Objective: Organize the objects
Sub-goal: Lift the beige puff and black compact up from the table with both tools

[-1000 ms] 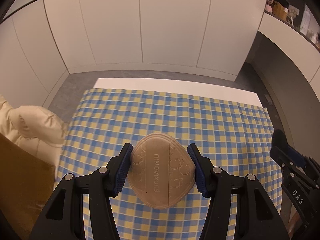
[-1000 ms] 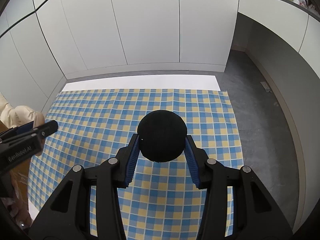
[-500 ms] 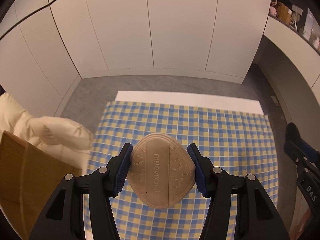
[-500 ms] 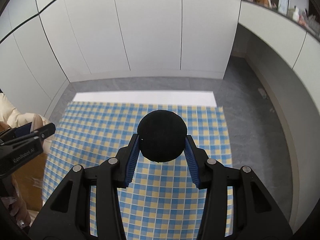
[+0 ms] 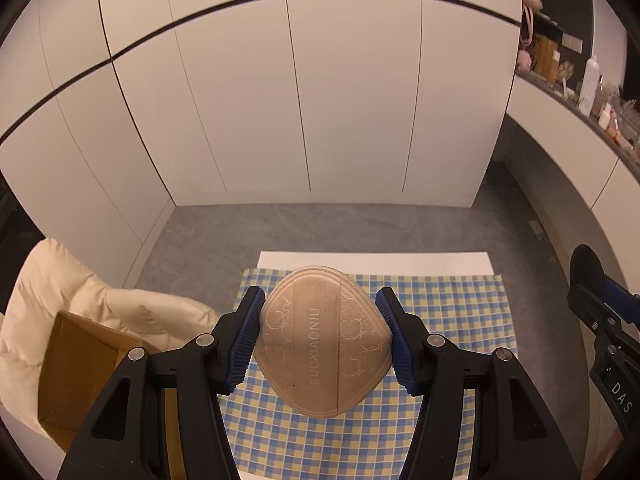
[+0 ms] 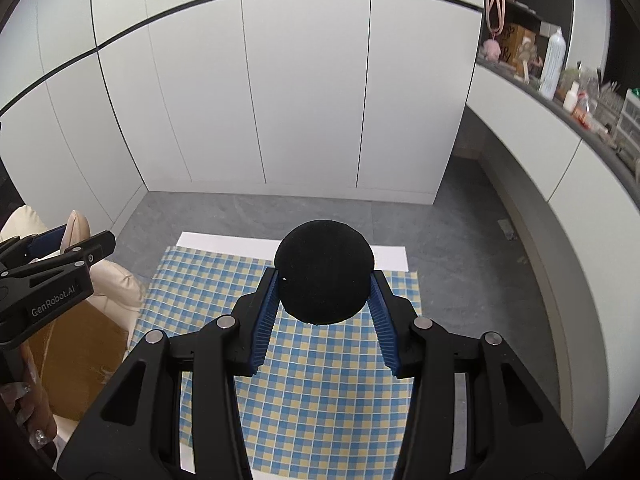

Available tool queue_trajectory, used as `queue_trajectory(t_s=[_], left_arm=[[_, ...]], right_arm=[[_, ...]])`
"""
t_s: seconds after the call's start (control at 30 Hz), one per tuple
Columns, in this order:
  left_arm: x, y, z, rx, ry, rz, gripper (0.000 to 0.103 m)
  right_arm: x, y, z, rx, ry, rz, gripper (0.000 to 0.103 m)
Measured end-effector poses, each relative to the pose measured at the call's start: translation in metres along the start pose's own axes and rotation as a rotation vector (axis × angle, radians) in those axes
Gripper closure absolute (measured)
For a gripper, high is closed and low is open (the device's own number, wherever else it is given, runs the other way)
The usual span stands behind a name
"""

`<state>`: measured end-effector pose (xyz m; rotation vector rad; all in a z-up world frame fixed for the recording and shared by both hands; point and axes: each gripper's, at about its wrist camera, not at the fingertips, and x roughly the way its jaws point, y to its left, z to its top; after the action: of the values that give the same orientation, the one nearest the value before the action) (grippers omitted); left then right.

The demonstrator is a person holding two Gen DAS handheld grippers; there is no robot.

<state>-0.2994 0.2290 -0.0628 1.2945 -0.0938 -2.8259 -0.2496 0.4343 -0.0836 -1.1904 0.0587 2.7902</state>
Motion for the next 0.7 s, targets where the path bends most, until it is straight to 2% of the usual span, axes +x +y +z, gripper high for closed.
queue_trajectory(t_s=[0.27, 0.53, 0.7], left_arm=[[-0.051, 0.003, 0.009, 0.006, -0.05, -0.008, 0.044], [-0.072, 0.003, 0.003, 0.003, -0.056, -0.01, 0.044], [-0.075, 0.004, -0.003, 0.0, -0.047, -0.013, 0.044]], right_arm=[[-0.05, 0.007, 0.016, -0.01, -0.044, -0.016, 0.056], [-0.08, 0.012, 0.02, -0.007, -0.065, -0.005, 0.056], [-0.084, 0.013, 0.016, -0.009, -0.06, -0.007, 0.056]])
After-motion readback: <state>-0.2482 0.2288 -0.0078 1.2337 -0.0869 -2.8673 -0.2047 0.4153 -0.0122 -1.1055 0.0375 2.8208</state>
